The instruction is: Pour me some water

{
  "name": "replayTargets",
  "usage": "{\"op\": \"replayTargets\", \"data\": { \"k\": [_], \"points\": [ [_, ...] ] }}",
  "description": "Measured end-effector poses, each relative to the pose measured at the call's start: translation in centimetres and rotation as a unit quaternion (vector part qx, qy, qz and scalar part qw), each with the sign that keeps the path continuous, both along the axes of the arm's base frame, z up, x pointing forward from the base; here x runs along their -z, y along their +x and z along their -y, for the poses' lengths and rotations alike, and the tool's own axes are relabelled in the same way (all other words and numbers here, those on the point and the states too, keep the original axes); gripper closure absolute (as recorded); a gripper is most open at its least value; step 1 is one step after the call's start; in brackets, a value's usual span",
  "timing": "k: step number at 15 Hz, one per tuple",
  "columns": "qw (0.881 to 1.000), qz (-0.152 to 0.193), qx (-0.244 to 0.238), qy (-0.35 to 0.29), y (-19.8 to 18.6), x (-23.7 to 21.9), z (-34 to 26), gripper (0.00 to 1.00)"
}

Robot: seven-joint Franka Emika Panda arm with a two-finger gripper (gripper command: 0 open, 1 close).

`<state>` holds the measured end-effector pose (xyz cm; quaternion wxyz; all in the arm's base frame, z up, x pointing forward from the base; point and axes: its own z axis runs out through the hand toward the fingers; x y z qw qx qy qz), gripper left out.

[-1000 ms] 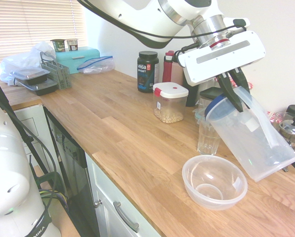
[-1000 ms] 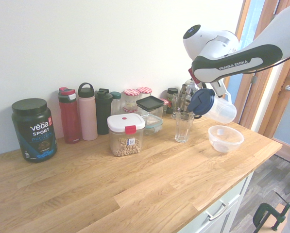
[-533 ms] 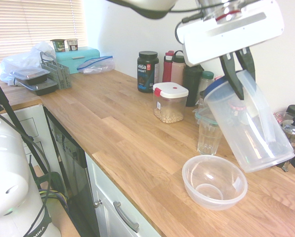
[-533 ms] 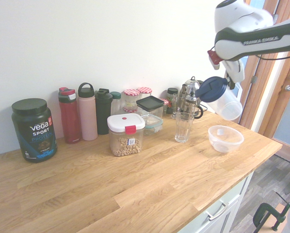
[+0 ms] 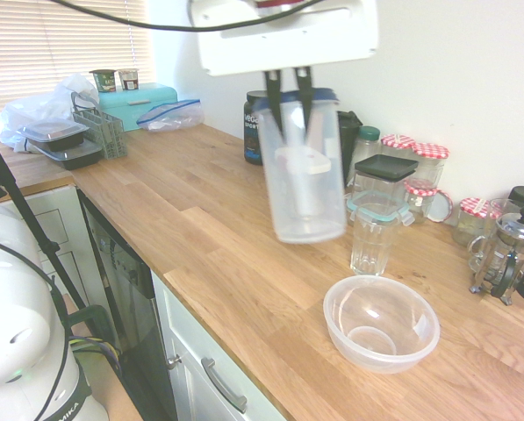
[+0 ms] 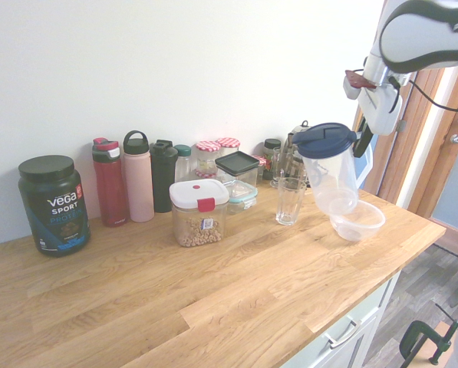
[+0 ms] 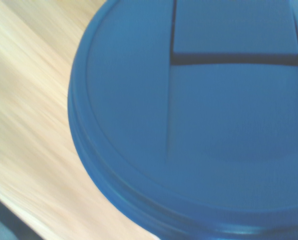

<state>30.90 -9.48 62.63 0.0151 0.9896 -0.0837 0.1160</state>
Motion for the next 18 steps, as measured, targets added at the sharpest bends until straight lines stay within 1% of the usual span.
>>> {"op": "replayTargets", "data": {
  "k": [2, 3, 6, 9, 11, 12, 16, 18],
  "points": [
    [0.998, 0.027, 0.042, 0.043, -1.2, 0.2, -4.8, 1.0],
    [0.995, 0.035, 0.065, 0.065, -1.0, 1.4, -7.2, 1.0],
    [0.982, 0.052, 0.13, 0.126, 0.3, 5.8, -13.5, 1.0],
    [0.968, 0.083, 0.18, 0.154, 0.1, 9.3, -17.8, 1.0],
    [0.963, 0.096, 0.191, 0.164, -0.3, 11.3, -19.7, 1.0],
    [0.962, 0.1, 0.19, 0.166, -0.4, 12.4, -20.4, 1.0],
    [0.963, 0.112, 0.177, 0.171, 0.3, 14.0, -23.0, 1.0],
    [0.965, 0.11, 0.173, 0.164, 0.9, 15.4, -24.4, 1.0]
  ]
}}
